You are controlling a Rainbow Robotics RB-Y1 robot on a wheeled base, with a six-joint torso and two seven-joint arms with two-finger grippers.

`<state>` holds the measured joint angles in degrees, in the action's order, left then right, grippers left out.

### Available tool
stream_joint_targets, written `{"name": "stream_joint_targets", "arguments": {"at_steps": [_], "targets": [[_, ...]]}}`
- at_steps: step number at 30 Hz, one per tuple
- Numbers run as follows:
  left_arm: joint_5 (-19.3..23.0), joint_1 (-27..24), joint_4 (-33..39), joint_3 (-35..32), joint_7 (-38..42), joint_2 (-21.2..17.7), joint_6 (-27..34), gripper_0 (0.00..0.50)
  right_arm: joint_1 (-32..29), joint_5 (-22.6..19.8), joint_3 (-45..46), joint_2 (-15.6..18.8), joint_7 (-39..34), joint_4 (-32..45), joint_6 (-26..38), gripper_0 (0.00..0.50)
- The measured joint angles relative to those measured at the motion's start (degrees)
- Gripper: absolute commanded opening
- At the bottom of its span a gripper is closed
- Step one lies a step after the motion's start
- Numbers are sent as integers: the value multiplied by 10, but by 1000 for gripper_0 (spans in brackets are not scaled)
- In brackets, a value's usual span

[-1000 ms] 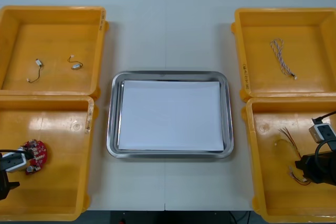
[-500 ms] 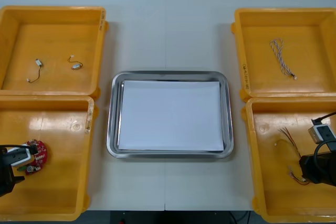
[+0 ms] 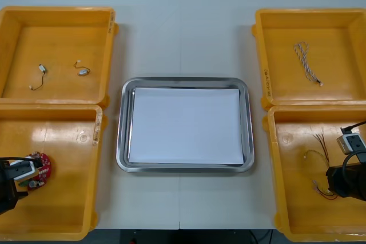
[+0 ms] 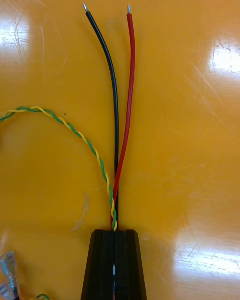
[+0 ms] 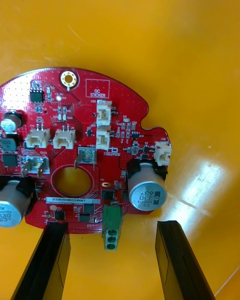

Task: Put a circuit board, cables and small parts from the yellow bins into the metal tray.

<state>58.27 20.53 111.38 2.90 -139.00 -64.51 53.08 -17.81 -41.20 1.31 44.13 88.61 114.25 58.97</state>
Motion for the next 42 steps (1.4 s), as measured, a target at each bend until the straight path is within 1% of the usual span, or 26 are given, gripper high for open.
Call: {"name": "stream_joint_targets", "arguments": {"at_steps": [7, 8, 9, 10, 13, 25, 32, 37, 42], "targets": [[1, -10, -7, 15, 0, 0, -13, 500, 5, 0, 0, 0, 0, 0, 9, 0], [1, -10, -7, 15, 0, 0, -13, 338, 9, 0, 0, 0, 0, 0, 16, 0], [2, -10, -7, 15, 0, 0, -13, 222, 13, 0, 0, 0, 0, 0, 26, 0], [2, -10, -7, 15, 0, 0, -13, 0, 18, 0, 0, 0, 0, 0, 37, 0], [4, -10, -7, 15, 0, 0, -13, 0, 33, 0, 0, 0, 0, 0, 67, 0], [8, -10, -7, 15, 0, 0, -13, 0, 63, -5, 1, 0, 0, 5, 142, 0], [12, -18, -7, 15, 0, 0, -9, 0, 74, -17, 16, 1, 0, 34, 220, 0], [17, -28, 5, 1, 0, 0, 42, 0, 84, -26, 41, 2, 0, 64, 285, 0], [22, -28, 31, -40, 0, 0, 95, 0, 98, -38, 69, 2, 0, 90, 350, 0]]}}
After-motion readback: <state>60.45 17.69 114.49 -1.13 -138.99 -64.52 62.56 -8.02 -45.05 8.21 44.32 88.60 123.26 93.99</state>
